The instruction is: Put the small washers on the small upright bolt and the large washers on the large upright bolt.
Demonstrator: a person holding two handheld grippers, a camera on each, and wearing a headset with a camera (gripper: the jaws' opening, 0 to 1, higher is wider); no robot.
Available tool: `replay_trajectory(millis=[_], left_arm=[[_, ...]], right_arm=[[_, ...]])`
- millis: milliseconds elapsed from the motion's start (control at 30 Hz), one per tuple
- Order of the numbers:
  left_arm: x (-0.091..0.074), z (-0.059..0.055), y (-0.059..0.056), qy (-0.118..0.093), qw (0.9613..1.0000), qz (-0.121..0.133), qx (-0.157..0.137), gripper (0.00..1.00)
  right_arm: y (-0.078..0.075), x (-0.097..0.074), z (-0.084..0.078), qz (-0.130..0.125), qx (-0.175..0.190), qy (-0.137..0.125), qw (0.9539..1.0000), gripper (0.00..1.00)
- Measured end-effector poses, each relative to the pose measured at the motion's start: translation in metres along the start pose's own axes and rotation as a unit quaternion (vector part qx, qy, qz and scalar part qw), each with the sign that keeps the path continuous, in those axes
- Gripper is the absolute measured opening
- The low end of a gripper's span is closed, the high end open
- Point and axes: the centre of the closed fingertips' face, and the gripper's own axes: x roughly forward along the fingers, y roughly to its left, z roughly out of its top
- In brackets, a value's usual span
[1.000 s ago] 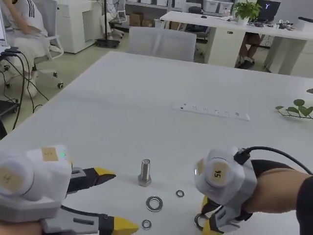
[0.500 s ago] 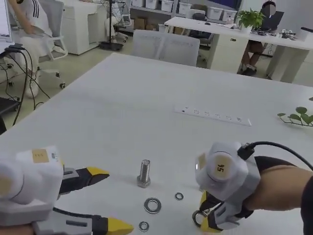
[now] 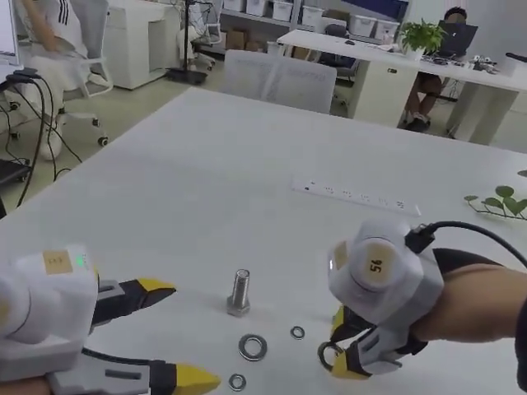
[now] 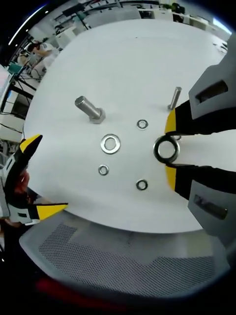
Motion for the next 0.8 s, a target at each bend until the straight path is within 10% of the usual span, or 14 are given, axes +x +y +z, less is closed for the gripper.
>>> replay_trajectory(millis=[800], left_arm=[[-0.011, 0.001, 0.001, -0.014, 0.9997, 0.021, 0.003, 0.75]], right_arm=[[-0.028, -0.042, 0.046, -0.020, -0.031, -0.019, 0.9992, 0.23]])
